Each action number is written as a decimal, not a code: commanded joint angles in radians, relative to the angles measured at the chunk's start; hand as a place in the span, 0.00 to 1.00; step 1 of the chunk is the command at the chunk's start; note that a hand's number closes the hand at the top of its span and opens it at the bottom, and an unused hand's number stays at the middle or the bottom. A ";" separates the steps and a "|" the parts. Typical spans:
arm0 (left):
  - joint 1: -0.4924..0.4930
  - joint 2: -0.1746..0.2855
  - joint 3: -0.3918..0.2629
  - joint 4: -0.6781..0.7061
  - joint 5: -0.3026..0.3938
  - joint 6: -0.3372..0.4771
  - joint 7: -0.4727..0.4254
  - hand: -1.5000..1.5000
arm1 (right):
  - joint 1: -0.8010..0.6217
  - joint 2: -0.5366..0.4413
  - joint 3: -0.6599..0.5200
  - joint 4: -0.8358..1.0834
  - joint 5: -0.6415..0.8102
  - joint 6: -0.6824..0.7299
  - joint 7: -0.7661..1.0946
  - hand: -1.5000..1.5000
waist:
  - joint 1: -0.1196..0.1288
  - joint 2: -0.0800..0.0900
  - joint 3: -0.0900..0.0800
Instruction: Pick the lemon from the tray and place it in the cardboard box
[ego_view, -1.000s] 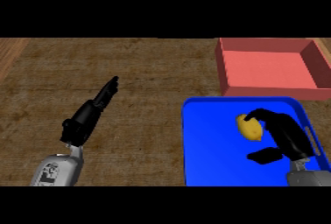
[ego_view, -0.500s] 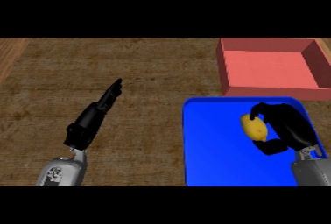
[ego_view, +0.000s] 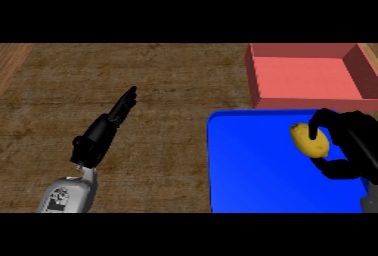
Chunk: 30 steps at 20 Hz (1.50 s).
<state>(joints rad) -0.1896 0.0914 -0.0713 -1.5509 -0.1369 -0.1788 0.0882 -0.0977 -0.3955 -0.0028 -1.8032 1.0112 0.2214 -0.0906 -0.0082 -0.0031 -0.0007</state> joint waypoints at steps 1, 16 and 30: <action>0.044 -0.001 -0.009 -0.029 -0.012 0.006 -0.002 0.50 | 0.070 -0.008 -0.034 -0.281 -0.079 0.126 0.057 1.00 | -0.007 -0.003 0.000; -0.011 -0.038 -0.014 -0.022 -0.020 0.015 0.056 0.50 | -0.221 -0.022 -0.396 -0.409 -0.500 0.376 0.418 1.00 | 0.008 0.002 0.000; -0.051 0.008 0.043 0.062 -0.001 -0.043 -0.026 0.50 | -0.564 -0.086 -0.278 0.063 -0.393 0.225 0.428 1.00 | 0.017 0.005 0.000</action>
<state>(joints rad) -0.2113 0.0813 -0.0542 -1.5343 -0.1423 -0.2068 0.0894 -0.5804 -0.5077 -0.3444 -1.8274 0.5844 0.4945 0.3039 0.0073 0.0010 -0.0003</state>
